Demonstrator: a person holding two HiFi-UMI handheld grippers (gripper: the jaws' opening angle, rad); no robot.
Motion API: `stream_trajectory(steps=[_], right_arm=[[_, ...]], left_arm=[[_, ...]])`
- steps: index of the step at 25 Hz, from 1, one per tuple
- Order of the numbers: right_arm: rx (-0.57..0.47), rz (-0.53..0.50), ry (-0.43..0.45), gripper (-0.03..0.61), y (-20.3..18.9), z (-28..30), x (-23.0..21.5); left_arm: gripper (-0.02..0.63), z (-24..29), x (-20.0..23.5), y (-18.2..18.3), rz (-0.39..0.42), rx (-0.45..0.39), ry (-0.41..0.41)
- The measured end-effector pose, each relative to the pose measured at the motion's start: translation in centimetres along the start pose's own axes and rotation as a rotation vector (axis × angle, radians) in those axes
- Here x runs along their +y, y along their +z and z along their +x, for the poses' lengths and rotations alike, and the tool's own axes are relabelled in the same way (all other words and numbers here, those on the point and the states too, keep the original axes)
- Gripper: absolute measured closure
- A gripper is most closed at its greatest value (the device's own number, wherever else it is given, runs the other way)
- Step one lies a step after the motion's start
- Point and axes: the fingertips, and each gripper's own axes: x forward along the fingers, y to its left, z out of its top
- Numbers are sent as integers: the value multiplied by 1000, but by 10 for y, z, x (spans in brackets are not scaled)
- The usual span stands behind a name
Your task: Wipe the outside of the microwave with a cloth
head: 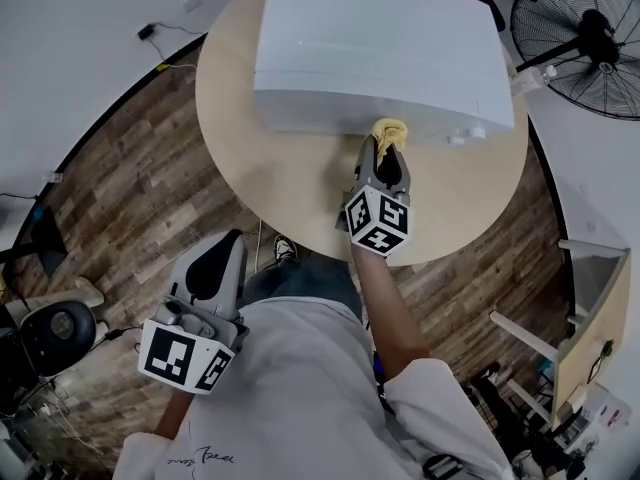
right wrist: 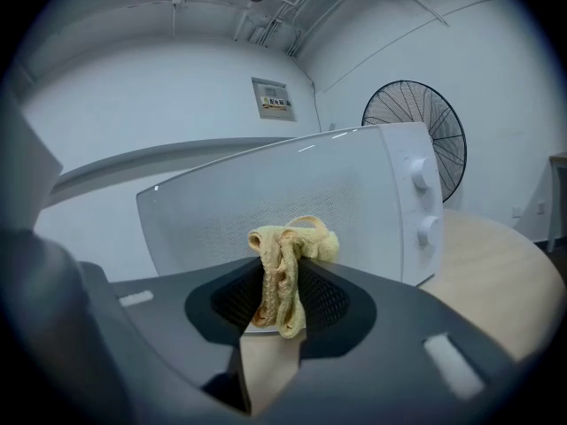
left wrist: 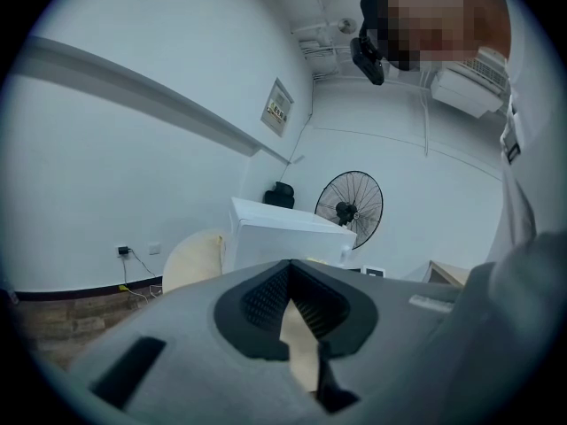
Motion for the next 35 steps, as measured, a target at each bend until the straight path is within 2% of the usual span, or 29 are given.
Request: stream_trajectory(steps=[17,35], right_arm=[[34,-10,109,456,-26,10,79],[74,2,226,456,-48,17,147]], left_arm=[[620,-37,38,-9,-35,-12,76],[620,-54,44,-16,-39,-7,133]])
